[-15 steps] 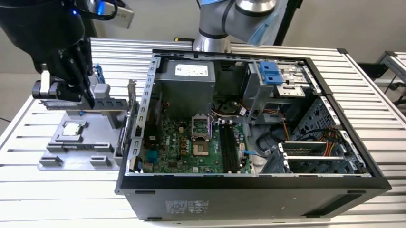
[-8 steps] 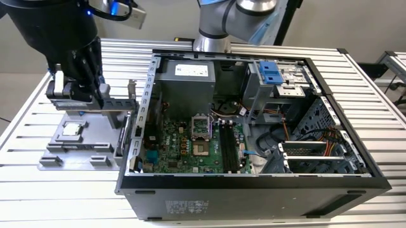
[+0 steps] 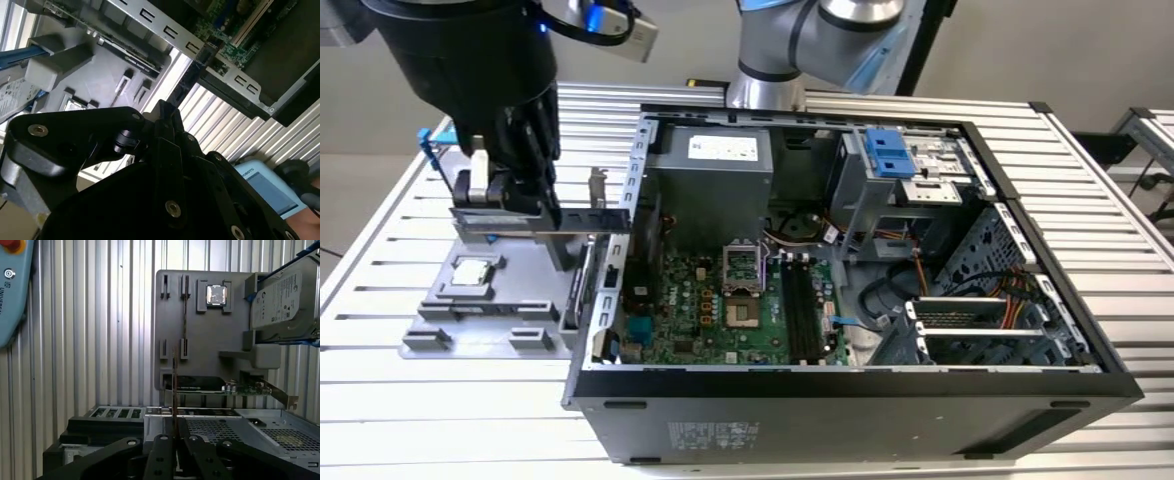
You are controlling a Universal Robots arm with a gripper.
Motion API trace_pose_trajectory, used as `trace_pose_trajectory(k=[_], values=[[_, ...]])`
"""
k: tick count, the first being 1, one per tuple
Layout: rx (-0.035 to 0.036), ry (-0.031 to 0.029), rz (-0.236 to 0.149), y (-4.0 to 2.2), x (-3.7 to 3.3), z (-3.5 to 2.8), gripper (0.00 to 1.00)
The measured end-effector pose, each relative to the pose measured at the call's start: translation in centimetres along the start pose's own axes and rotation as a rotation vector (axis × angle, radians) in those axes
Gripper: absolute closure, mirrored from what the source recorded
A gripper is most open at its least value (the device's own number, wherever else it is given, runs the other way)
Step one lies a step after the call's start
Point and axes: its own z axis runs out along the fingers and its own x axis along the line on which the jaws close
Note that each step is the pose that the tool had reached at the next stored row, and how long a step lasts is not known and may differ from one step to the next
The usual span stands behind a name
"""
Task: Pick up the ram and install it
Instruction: 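Pick up the ram and move it above insertion slot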
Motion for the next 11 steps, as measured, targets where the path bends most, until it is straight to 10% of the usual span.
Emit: trace_pose_trajectory(k=[11], values=[[-0.0001,0.0,0.0,-2.32,0.0,-0.02,1.0]])
